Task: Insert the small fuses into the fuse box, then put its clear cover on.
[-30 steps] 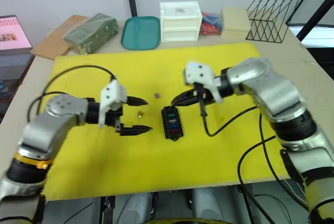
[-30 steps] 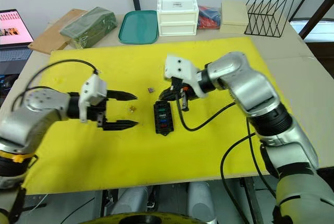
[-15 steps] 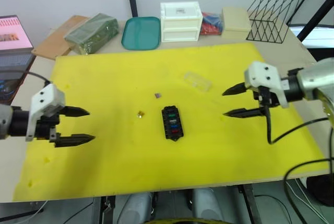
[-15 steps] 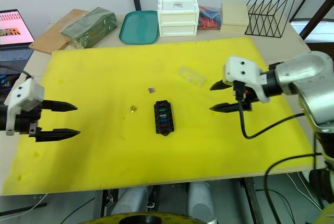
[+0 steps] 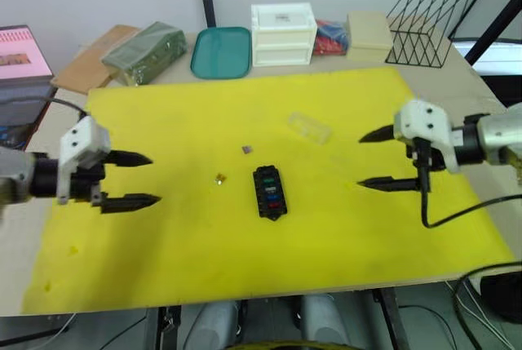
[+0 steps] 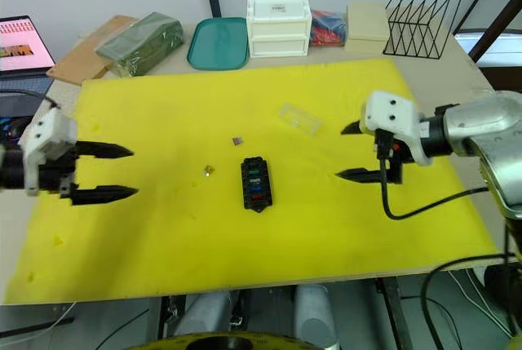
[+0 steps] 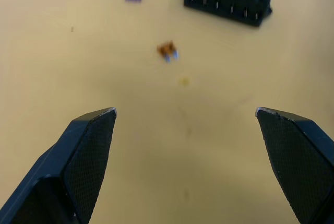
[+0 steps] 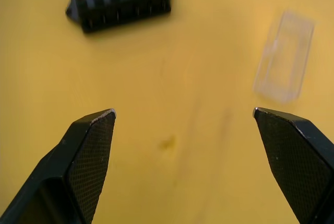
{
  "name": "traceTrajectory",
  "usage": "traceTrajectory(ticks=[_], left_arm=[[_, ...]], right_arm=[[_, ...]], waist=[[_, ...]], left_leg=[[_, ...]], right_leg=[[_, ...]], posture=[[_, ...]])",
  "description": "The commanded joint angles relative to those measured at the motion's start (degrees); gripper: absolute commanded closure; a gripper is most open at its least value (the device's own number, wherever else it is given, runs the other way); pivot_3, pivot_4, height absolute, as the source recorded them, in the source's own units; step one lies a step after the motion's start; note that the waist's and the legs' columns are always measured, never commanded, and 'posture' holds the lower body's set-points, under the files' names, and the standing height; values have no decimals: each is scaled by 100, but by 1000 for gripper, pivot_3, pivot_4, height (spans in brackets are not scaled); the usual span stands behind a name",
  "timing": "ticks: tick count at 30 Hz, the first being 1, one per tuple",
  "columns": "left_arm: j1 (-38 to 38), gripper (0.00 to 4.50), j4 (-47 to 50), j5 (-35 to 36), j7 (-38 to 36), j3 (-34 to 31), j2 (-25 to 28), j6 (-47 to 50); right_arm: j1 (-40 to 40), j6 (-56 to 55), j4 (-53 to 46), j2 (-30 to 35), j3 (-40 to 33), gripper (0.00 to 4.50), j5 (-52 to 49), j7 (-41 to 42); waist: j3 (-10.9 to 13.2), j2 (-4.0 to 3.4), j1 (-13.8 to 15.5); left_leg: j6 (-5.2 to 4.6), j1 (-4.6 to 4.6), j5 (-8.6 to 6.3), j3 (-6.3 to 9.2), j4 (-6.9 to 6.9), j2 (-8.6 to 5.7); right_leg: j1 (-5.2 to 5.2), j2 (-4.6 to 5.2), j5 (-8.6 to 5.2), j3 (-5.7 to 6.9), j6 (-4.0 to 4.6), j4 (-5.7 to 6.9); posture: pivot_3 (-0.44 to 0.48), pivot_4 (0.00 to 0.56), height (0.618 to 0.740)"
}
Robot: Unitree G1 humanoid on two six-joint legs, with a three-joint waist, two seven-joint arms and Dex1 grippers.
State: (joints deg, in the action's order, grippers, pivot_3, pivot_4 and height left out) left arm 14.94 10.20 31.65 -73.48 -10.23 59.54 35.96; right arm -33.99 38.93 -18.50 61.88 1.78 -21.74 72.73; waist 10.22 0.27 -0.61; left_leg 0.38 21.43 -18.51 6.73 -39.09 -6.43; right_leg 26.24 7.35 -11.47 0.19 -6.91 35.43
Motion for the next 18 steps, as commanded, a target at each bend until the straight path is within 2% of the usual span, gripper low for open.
traceTrajectory(ticks=[1,4,9,12,17,18], left_arm=[[699,0,-326,271,279,454,-471,721],[1438,0,-1094,526,555,821,-1049,1920],[2057,0,-2041,618,505,1101,-1421,2766],[2383,532,-2685,491,360,1406,-1574,2991],[2634,2286,-3051,411,291,1626,-1687,3129],[2658,2286,-3093,390,264,1675,-1718,3129]], right_arm=[[-512,273,-298,-381,262,39,-226,-168],[-923,414,-416,-786,594,39,-273,-258],[-1175,462,-463,-1011,866,39,-260,-277],[-1234,387,-499,-1105,1041,0,-216,-265],[-1258,422,-531,-1136,1087,0,-219,-295],[-1258,426,-538,-1141,1094,0,-216,-305]], waist=[[2,4,-3],[2,5,0],[1,6,-10],[0,7,-10],[0,7,-9],[0,7,-7]], left_leg=[[0,2,0,0,-2,1],[0,7,0,1,-4,0],[0,8,0,2,-5,-1],[0,7,0,2,-6,-2],[1,7,1,2,-8,-2],[1,7,1,2,-7,-2]], right_leg=[[3,-1,1,0,0,1],[6,-2,2,0,-1,1],[8,-3,3,0,-3,-1],[8,-3,3,0,-3,0],[8,-4,3,0,-3,1],[8,-4,3,0,-3,0]], posture=[[0,150,740],[0,150,740],[0,150,740],[0,150,740],[0,150,740],[0,150,740]])
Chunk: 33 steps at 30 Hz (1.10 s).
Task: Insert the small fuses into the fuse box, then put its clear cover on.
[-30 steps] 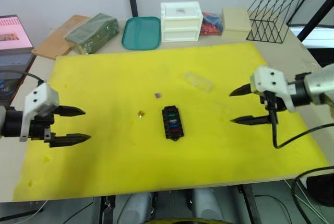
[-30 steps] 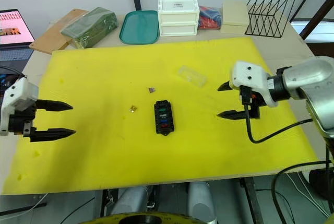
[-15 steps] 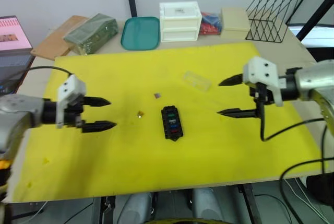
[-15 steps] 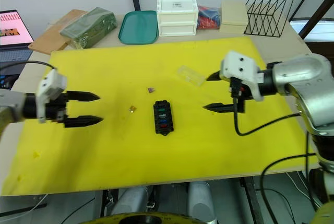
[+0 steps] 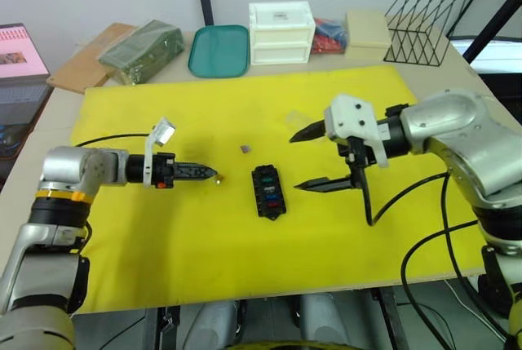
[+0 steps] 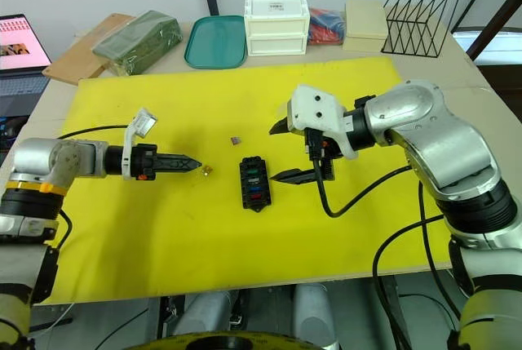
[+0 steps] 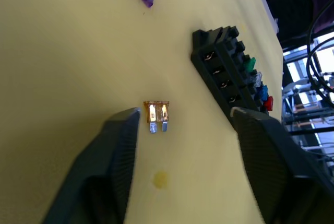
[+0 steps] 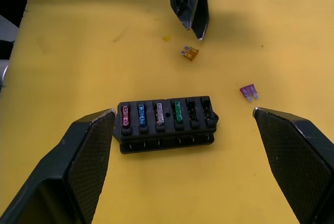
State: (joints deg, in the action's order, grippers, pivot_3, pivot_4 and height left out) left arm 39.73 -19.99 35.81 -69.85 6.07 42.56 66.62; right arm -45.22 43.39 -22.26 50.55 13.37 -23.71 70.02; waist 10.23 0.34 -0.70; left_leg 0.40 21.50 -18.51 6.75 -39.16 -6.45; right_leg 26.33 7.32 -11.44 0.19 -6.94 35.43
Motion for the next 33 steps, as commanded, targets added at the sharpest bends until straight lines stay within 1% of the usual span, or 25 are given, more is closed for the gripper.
traceTrajectory(ticks=[1,7,13,19,22,26,27,33], left_arm=[[184,2286,-94,-64,-133,113,-46,47],[131,2286,-94,-199,-269,382,-111,-48],[112,2286,-243,-326,-268,409,-224,-232],[51,2286,-376,-383,-118,258,-356,-353],[-6,2884,-497,-424,-20,187,-425,-439],[-168,4270,-493,-472,63,108,-477,-505],[-213,4452,-478,-487,58,113,-471,-530],[-320,4452,-494,-573,69,81,-418,-759]], right_arm=[[-134,-20,-167,-8,-55,0,-12,-37],[-147,-14,-184,11,-23,0,18,-31],[-144,7,-201,11,-10,0,41,-40],[-138,5,-206,10,17,0,36,-69],[-138,-7,-202,-5,43,0,41,-80],[-149,-9,-211,-23,58,0,29,-86],[-152,-7,-213,-26,60,0,24,-88],[-177,-21,-181,-44,90,0,39,-93]], waist=[[0,0,3],[-1,-1,-2],[-1,0,4],[-2,-1,12],[-3,-1,14],[-3,-1,8],[-4,-2,7],[-8,-2,7]], left_leg=[[0,0,0,0,0,0],[0,-1,0,0,-1,0],[0,-1,0,-1,-1,0],[0,-1,0,-1,-2,-2],[0,-2,0,0,-3,-3],[0,-3,0,-1,-3,-3],[0,-3,0,-1,-3,-3],[0,-6,0,0,-3,-2]], right_leg=[[0,0,0,0,0,1],[0,0,0,0,0,2],[-1,1,0,-1,0,2],[-3,3,1,-1,-1,2],[-3,3,1,-1,-1,3],[-3,3,1,-1,-1,4],[-3,3,1,-1,-1,4],[-4,3,1,-1,-1,6]], posture=[[0,150,740],[0,150,740],[0,150,740],[0,150,740],[0,150,740],[0,150,740],[0,150,740],[0,150,740]])
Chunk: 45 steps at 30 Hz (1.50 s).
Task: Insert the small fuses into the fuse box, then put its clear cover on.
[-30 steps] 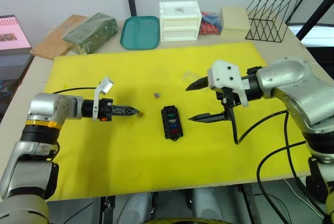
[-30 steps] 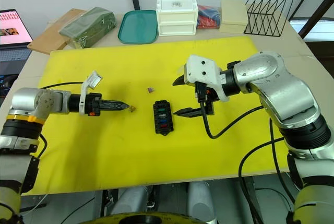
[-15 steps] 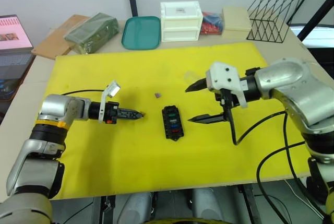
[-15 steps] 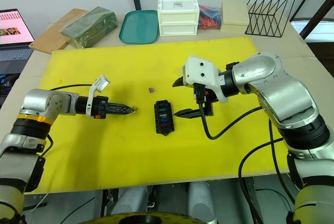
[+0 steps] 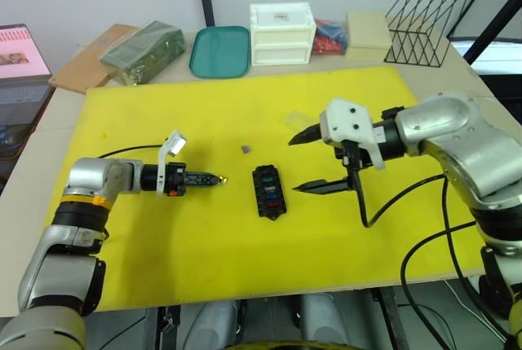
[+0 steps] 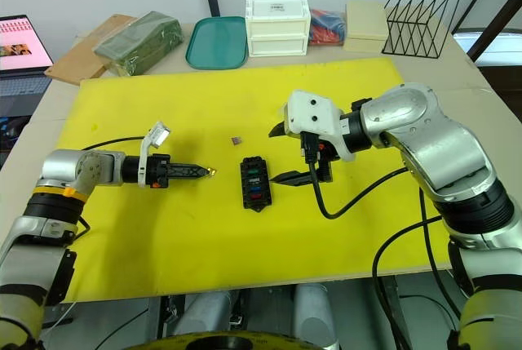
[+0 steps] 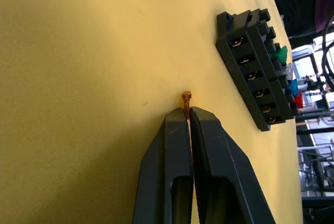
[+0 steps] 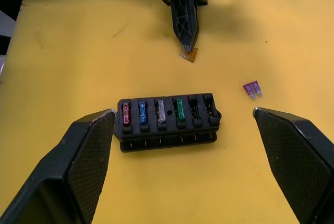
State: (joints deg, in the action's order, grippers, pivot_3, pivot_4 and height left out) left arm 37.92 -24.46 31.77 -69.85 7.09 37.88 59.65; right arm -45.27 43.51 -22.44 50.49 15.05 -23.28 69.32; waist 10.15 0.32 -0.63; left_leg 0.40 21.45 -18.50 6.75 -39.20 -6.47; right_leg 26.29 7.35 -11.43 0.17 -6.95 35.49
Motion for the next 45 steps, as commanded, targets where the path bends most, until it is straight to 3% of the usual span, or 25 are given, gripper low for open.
traceTrajectory(ticks=[1,5,10,15,22,25,28,39,42,45], left_arm=[[-147,4452,-9,-134,58,-76,79,-85],[-156,4452,309,66,53,-350,122,-114],[-451,4452,1432,526,-55,-863,112,-304],[-668,4452,2776,1257,85,-1481,-23,-313],[-561,4452,3825,1893,630,-1705,-253,-262],[-542,4500,4120,2028,790,-1635,-307,-346],[-507,4500,4172,2076,889,-1588,-311,-394],[-479,4500,4139,2056,952,-1437,-259,-523],[-474,4500,4120,2032,966,-1416,-248,-545],[-492,4500,4118,2015,976,-1397,-229,-575]], right_arm=[[-166,-32,-165,-32,-76,0,-3,-24],[-176,-4,-129,-38,-70,0,-14,-29],[-222,262,-89,-125,-70,0,-153,-76],[-655,1868,237,-620,-437,0,-1100,-298],[-1292,3238,681,-1082,-942,0,-1947,-738],[-1489,3650,789,-1346,-1213,639,-2286,-976],[-1550,3846,852,-1517,-1282,1629,-2402,-1221],[-1616,4230,975,-1824,-1423,1629,-2740,-1755],[-1627,4242,988,-1806,-1422,2192,-2804,-1807],[-1649,4245,1031,-1777,-1412,3142,-2856,-1843]], waist=[[0,0,0],[0,0,-11],[1,1,-10],[1,2,-5],[1,2,6],[1,2,-1],[1,2,-10],[1,2,-10],[1,2,-11],[1,2,-11]], left_leg=[[0,0,0,0,0,0],[0,0,0,0,0,0],[1,3,0,0,0,3],[2,4,1,2,0,3],[1,4,1,3,0,0],[1,3,1,3,1,1],[1,3,1,2,1,3],[2,3,1,1,1,2],[1,3,1,1,1,2],[1,3,1,1,1,1]], right_leg=[[0,0,0,0,0,0],[1,0,0,0,0,2],[5,-1,0,-1,0,2],[4,1,2,-2,3,-1],[-1,4,3,-2,4,-6],[1,2,3,-2,4,-5],[3,1,3,-3,4,-2],[3,0,3,-2,5,-3],[3,0,3,-2,5,-3],[3,0,3,-3,5,-3]], posture=[[0,150,740],[0,150,740],[0,150,740],[0,150,740],[0,150,740],[0,150,740],[0,150,740],[0,150,740],[0,150,740],[0,150,740]])
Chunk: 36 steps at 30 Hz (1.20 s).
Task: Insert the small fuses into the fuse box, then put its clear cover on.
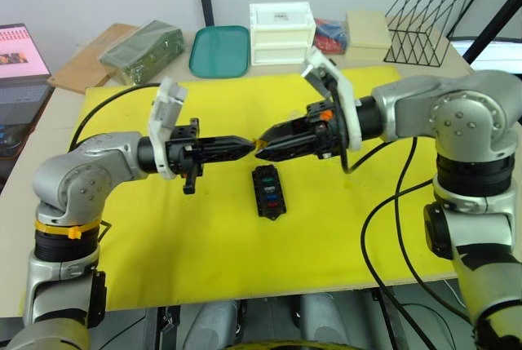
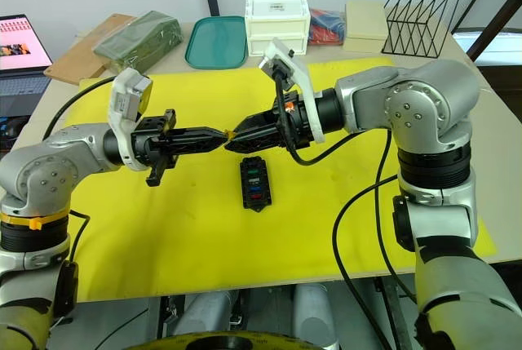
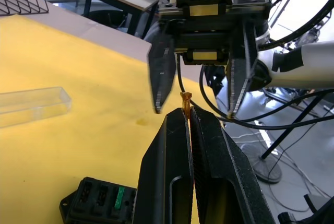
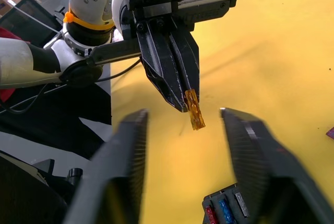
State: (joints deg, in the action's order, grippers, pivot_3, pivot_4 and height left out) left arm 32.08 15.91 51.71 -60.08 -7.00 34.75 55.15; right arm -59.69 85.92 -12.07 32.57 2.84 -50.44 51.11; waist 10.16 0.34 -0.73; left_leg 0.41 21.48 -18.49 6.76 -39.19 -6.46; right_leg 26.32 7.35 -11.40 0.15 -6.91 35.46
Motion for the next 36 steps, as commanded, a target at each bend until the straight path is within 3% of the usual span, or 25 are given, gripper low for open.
traceTrajectory(ticks=[1,27,31,36], left_arm=[[81,4500,88,16,-2,22,96,-139],[53,4500,87,35,66,93,178,-308],[58,4500,80,26,85,102,156,-326],[67,4500,69,25,127,115,136,-349]], right_arm=[[-225,10,26,18,-200,3142,-157,-27],[-114,-182,50,190,-59,3142,-274,-11],[-118,-188,46,186,-46,4328,-278,-11],[-122,-198,14,189,-8,4468,-276,-8]], waist=[[0,0,-1],[0,0,0],[0,0,1],[0,0,1]], left_leg=[[0,0,0,0,0,0],[0,0,0,-1,1,1],[0,0,0,-1,1,0],[0,0,0,0,1,1]], right_leg=[[0,0,0,0,0,0],[1,-1,0,0,0,-1],[0,-1,0,0,0,-1],[1,-1,0,0,0,-1]], posture=[[0,150,740],[0,150,740],[0,150,740],[0,150,740]])
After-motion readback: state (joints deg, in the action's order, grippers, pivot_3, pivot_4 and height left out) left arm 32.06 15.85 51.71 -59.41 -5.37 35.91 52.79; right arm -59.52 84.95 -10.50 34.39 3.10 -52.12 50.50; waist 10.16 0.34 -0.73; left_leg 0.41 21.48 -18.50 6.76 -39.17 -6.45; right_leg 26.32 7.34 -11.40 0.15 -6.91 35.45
